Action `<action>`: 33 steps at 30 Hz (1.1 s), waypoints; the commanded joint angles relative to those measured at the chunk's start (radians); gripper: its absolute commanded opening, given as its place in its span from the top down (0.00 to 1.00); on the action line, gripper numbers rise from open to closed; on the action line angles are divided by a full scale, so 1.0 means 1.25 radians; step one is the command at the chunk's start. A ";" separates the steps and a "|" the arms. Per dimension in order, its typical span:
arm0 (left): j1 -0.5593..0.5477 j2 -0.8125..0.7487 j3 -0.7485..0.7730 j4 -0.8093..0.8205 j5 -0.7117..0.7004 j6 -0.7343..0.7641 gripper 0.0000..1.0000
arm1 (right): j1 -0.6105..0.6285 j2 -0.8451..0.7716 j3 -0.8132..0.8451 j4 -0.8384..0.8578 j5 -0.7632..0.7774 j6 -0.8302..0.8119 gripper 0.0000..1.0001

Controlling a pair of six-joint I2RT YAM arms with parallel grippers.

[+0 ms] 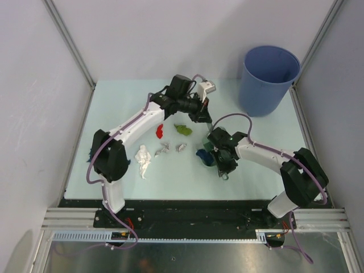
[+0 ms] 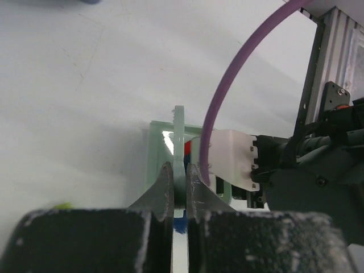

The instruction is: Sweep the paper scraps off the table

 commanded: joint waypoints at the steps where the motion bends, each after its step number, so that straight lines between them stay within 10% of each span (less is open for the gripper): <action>1: 0.025 -0.106 0.006 -0.008 -0.032 0.005 1.00 | 0.009 -0.062 0.001 -0.026 0.000 0.036 1.00; 15: 0.074 -0.220 0.011 -0.065 0.053 0.014 1.00 | 0.012 -0.083 0.004 -0.040 0.044 0.034 1.00; 21: 0.174 -0.258 0.002 -0.069 -0.114 0.084 1.00 | 0.013 -0.123 0.051 -0.106 0.065 0.032 1.00; 33: 0.265 -0.391 -0.151 -0.069 -0.188 0.166 1.00 | -0.067 -0.052 0.410 -0.283 0.079 -0.121 1.00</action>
